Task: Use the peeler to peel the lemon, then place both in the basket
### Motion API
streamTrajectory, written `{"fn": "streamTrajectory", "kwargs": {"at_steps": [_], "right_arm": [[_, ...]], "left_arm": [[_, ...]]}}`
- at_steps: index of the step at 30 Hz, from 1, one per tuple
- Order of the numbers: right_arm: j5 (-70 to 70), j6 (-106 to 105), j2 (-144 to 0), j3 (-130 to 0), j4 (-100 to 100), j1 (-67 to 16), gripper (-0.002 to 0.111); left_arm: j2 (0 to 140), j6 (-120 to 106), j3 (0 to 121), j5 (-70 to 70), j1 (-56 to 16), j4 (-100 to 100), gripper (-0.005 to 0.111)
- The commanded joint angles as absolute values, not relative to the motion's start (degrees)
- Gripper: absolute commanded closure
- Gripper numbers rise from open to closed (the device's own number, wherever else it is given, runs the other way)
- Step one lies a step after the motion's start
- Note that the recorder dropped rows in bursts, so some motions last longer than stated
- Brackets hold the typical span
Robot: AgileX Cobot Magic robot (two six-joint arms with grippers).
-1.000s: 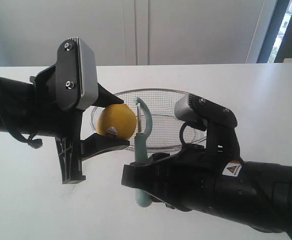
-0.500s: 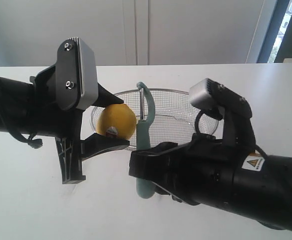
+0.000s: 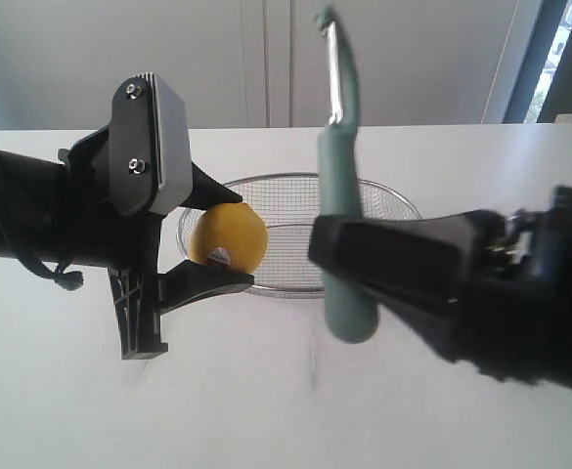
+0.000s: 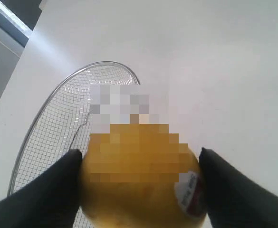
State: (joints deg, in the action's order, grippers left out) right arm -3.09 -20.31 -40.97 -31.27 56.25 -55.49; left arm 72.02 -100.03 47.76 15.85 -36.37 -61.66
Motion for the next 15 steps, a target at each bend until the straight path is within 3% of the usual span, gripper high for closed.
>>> {"fn": "streamTrajectory", "kwargs": {"at_steps": [1,7,15], "right_arm": [[-3.7,-27.7,-31.5,-31.4,55.4,-55.6,0.108],[-6.4,-28.4,-26.5,-31.3,52.4,-55.6,0.108],[-6.8,-39.1,-26.4,-31.3,38.3,-55.6,0.108]], "left_arm": [[71.7,-99.8,48.0,16.8,-36.7,-62.9,0.107],[71.7,-99.6,48.0,16.7,-36.7,-62.9,0.107],[70.2,-79.0,48.1,18.2,-36.7,-58.4,0.107]]}}
